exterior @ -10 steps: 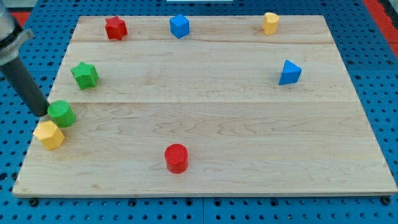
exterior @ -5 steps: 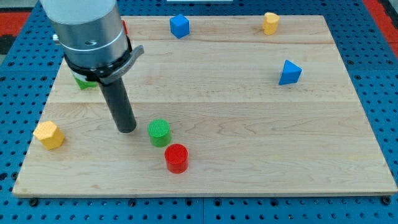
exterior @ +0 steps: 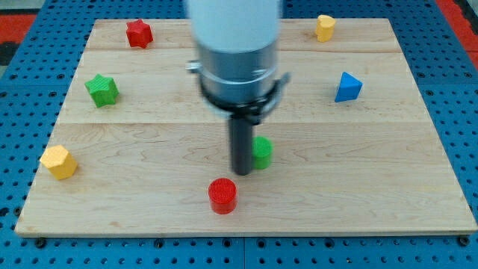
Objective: Push the green circle towards the bottom right of the board
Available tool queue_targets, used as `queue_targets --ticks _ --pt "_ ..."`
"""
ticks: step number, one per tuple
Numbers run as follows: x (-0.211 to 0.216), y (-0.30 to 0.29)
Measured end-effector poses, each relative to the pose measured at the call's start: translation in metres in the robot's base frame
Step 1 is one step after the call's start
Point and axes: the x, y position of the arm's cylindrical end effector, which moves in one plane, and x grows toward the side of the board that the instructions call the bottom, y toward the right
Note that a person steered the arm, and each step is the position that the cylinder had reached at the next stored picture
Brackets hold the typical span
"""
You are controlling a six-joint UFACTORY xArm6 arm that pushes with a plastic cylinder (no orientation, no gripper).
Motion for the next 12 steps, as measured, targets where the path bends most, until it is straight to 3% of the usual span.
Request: queue_targets --ticks 2,4,5,6,8,10,12 --pt "-0.070 -0.007" --pt "-0.032 0.067" --pt "-0.030 0.082" --pt "-0.026 0.042" --pt "0.013 0.133" --pt "0.026 0.148" --pt "0.034 0.067"
